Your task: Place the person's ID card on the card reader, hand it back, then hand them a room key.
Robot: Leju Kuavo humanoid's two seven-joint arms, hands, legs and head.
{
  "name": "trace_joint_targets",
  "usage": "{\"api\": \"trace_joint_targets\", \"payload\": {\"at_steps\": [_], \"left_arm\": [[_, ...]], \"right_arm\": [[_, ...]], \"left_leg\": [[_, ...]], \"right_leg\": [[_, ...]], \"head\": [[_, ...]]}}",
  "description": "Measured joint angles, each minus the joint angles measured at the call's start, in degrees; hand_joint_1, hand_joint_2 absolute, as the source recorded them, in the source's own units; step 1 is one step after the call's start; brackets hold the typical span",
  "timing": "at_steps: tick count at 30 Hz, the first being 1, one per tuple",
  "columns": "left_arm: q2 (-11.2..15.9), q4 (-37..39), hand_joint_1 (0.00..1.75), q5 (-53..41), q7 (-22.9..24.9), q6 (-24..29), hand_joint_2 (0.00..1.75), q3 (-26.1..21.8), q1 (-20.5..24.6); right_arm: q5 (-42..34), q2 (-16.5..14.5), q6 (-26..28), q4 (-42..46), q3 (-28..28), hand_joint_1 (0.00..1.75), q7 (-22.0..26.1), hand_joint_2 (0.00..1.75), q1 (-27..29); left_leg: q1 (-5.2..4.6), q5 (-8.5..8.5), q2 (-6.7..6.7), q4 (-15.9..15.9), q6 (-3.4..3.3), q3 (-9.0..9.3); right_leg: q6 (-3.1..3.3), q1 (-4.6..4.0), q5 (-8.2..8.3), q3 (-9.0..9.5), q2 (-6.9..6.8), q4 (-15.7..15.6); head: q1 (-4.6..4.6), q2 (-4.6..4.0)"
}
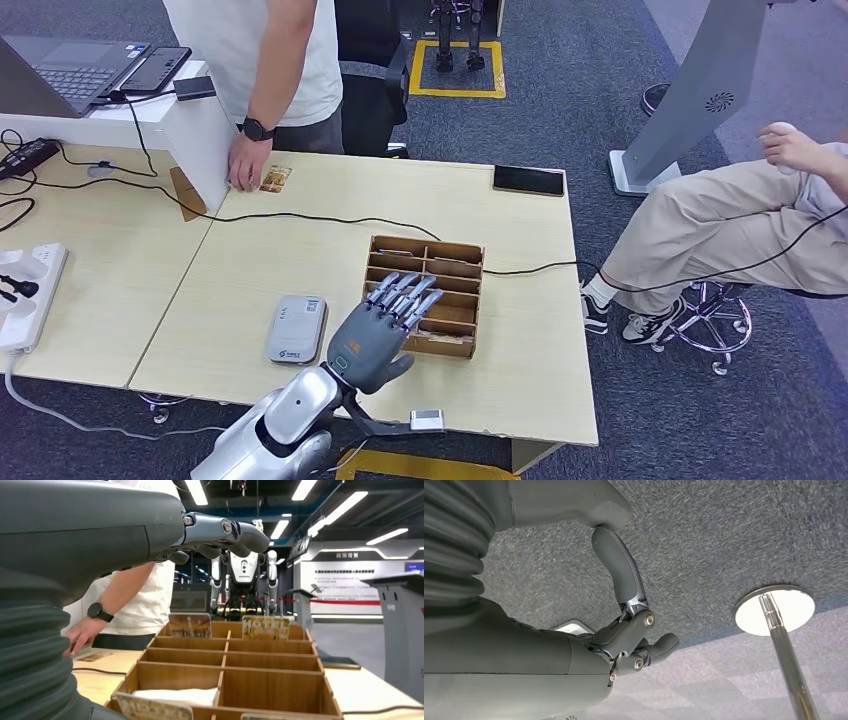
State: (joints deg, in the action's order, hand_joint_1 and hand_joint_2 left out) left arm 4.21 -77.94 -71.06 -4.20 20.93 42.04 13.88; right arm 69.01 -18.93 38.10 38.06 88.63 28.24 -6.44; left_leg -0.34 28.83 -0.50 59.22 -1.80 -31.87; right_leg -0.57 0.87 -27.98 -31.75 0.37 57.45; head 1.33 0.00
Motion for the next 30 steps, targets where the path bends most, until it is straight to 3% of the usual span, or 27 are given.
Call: {"api": "trace_joint_targets", "payload": {"at_steps": [1, 5, 21, 30], "left_arm": [[-0.11, 0.61, 0.00, -0.13, 0.23, -0.17, 0.00, 0.01, 0.14], [-0.61, 2.75, 0.00, -0.39, 0.97, -0.54, 1.75, 0.01, 0.35], [-2.08, 6.64, 0.01, -1.03, 3.15, 2.80, 1.75, -0.01, 0.23], [-2.63, 7.29, 0.14, -1.53, 4.23, 5.73, 1.75, -0.12, -0.47]], "right_arm": [[0.22, 0.00, 0.00, 0.05, 0.00, 0.00, 0.00, 1.75, 0.00], [0.77, 0.00, 0.00, 0.31, 0.00, 0.00, 0.78, 1.75, 0.04], [1.57, 0.00, 0.01, 0.85, 0.00, 0.00, 1.66, 1.75, 0.12], [1.59, 0.00, 0.00, 0.89, 0.00, 0.00, 1.62, 1.75, 0.11]], "left_leg": [[0.00, 0.00, 0.00, 0.00, 0.00, 0.00], [0.00, 0.00, 0.01, 0.00, 0.00, 0.01], [0.00, 0.00, -0.01, 0.00, 0.00, -0.01], [0.00, 0.00, -0.01, 0.00, 0.00, -0.01]], "right_leg": [[0.00, 0.00, 0.00, 0.00, 0.00, 0.00], [0.00, 0.00, 0.00, 0.00, 0.01, 0.00], [0.00, 0.00, 0.00, 0.01, 0.00, 0.00], [0.00, 0.00, 0.00, 0.01, 0.00, 0.00]], "head": [[-0.01, -0.01], [0.01, 0.00], [-0.01, -0.01], [0.00, 0.00]]}}
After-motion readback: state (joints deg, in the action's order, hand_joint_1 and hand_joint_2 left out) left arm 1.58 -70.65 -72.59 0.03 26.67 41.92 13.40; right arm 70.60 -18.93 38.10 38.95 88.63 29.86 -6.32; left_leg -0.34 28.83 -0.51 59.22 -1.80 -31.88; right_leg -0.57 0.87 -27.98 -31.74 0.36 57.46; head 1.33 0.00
